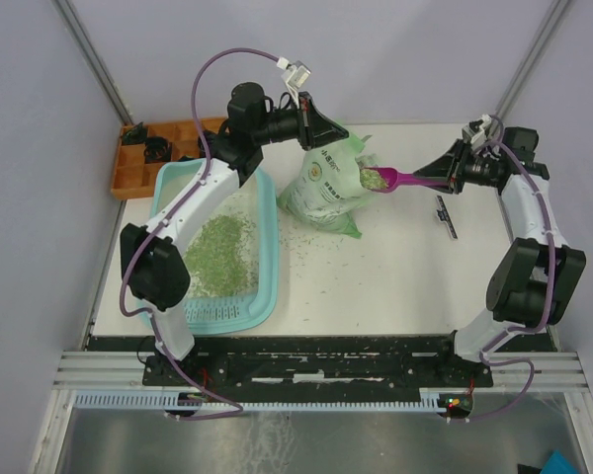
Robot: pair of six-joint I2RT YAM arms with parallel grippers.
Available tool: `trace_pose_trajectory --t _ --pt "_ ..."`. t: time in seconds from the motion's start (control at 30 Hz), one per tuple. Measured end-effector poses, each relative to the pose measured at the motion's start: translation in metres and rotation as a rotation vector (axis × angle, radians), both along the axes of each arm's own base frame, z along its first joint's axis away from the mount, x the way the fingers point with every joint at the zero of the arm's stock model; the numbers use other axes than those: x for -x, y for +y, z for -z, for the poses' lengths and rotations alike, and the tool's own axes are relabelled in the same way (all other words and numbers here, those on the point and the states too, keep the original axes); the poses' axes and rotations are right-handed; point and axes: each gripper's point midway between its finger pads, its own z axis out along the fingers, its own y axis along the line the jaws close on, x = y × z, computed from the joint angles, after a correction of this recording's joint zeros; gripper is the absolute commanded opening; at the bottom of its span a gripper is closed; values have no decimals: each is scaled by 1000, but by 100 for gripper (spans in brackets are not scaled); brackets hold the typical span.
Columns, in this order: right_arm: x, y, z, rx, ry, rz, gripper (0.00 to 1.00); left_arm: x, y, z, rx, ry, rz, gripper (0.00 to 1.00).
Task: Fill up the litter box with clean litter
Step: 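Scoop the cat litter from the cat litter bag.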
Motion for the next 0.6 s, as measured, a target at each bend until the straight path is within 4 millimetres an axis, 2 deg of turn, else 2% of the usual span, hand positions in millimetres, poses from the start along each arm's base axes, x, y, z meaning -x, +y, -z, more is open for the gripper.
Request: trace_pose_trajectory --t 0.6 --pt "-2 -27 -7 -7 8 67 2 5 3 0 -4 -4 0 3"
